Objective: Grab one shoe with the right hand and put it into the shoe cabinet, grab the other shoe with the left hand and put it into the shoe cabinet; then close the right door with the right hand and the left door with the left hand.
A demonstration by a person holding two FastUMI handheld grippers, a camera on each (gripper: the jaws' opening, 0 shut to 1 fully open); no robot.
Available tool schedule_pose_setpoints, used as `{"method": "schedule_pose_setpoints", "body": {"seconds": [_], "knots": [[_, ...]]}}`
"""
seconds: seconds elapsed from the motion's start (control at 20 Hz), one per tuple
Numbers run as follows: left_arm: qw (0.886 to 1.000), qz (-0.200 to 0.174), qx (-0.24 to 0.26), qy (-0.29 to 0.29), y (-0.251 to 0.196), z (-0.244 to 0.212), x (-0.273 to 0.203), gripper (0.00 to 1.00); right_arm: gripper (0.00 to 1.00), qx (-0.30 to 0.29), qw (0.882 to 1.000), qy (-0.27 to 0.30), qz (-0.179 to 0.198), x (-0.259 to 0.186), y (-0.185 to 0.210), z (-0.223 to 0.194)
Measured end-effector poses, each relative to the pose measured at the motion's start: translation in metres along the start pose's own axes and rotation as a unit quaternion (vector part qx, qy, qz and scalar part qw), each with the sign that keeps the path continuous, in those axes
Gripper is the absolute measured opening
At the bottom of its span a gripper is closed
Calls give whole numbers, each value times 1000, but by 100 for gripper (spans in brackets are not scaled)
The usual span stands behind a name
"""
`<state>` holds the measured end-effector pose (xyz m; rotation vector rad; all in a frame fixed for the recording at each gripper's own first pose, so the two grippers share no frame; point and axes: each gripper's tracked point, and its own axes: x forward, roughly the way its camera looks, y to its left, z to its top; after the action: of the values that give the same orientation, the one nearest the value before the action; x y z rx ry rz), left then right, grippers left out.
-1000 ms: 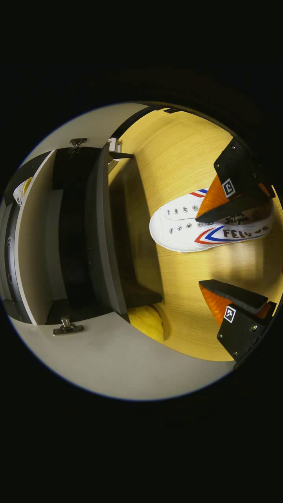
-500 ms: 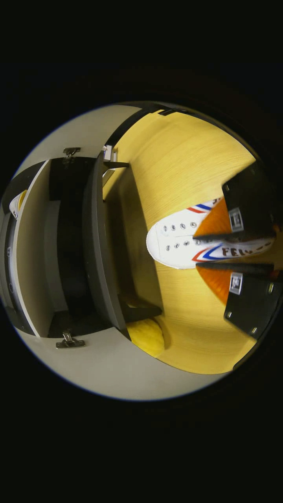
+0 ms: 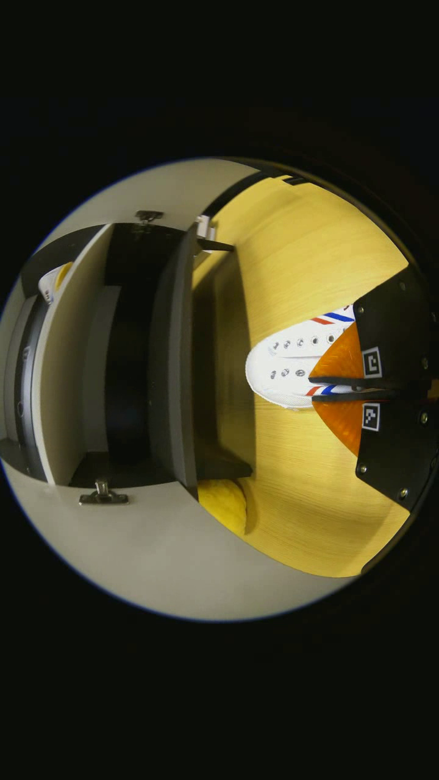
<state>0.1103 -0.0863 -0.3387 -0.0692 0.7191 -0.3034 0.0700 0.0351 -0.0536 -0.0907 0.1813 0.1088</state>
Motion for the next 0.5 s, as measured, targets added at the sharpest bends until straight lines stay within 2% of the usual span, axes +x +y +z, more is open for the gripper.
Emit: {"method": "schedule_pose_setpoints", "body": {"seconds": [0.3, 0.5], "knots": [[999, -17, 17, -33, -12, 25, -24, 0, 98, 0, 1000, 0, 9, 0, 6, 0], [995, -29, 11, -92, -22, 74, -57, 0, 98, -4, 1000, -7, 16, -3, 11, 4]]}}
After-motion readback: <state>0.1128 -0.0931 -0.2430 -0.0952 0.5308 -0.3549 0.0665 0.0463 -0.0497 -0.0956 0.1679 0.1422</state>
